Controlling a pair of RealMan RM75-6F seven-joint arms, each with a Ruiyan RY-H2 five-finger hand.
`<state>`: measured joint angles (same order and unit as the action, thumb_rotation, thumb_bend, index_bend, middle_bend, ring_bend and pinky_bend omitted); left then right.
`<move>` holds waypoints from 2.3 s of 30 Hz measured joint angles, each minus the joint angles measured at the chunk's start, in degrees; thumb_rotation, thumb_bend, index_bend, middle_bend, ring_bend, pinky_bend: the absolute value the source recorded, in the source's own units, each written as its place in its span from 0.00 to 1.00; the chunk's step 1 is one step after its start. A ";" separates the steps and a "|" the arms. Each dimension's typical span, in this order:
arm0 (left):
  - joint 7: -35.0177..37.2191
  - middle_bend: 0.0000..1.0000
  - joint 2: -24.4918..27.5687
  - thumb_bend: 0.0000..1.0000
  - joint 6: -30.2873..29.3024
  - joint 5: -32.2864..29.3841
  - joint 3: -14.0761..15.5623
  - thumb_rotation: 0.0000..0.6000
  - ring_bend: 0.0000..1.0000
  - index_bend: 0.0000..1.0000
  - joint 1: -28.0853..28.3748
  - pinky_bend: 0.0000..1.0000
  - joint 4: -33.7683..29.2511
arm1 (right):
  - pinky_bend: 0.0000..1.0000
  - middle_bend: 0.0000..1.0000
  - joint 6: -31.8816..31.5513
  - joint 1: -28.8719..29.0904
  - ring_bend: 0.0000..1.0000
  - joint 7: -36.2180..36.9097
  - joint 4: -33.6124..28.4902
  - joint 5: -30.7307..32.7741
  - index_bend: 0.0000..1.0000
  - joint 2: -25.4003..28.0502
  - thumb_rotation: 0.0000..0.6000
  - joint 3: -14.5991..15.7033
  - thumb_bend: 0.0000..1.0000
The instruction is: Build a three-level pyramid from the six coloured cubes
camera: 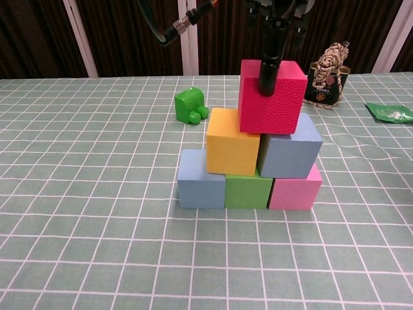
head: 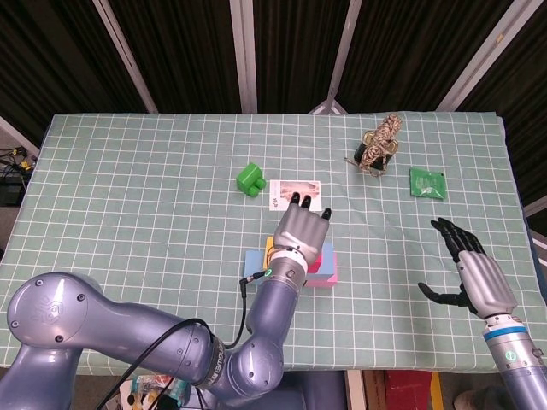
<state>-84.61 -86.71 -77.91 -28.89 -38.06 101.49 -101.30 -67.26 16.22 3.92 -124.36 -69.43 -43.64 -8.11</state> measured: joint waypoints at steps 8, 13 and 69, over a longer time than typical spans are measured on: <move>0.04 0.31 -0.22 0.32 -0.13 -0.13 -0.09 1.00 0.00 0.00 -0.09 0.03 -0.07 | 0.00 0.00 -0.25 -0.10 0.00 0.23 -0.10 -0.09 0.00 0.10 1.00 -0.09 0.26; -0.05 0.31 -0.37 0.32 -0.19 0.05 -0.12 1.00 0.00 0.00 -0.02 0.03 0.03 | 0.00 0.00 -0.28 -0.14 0.00 0.36 -0.08 -0.17 0.00 0.11 1.00 -0.09 0.26; 5.02 0.10 2.64 0.24 0.69 3.21 -3.39 1.00 0.00 0.00 -2.80 0.03 -3.37 | 0.00 0.00 -0.77 -1.04 0.00 1.00 -0.71 -1.52 0.00 1.17 1.00 0.42 0.26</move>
<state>-79.59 -84.07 -77.22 -25.68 -41.45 98.69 -104.67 -68.03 15.19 4.91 -125.07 -70.94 -42.48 -7.69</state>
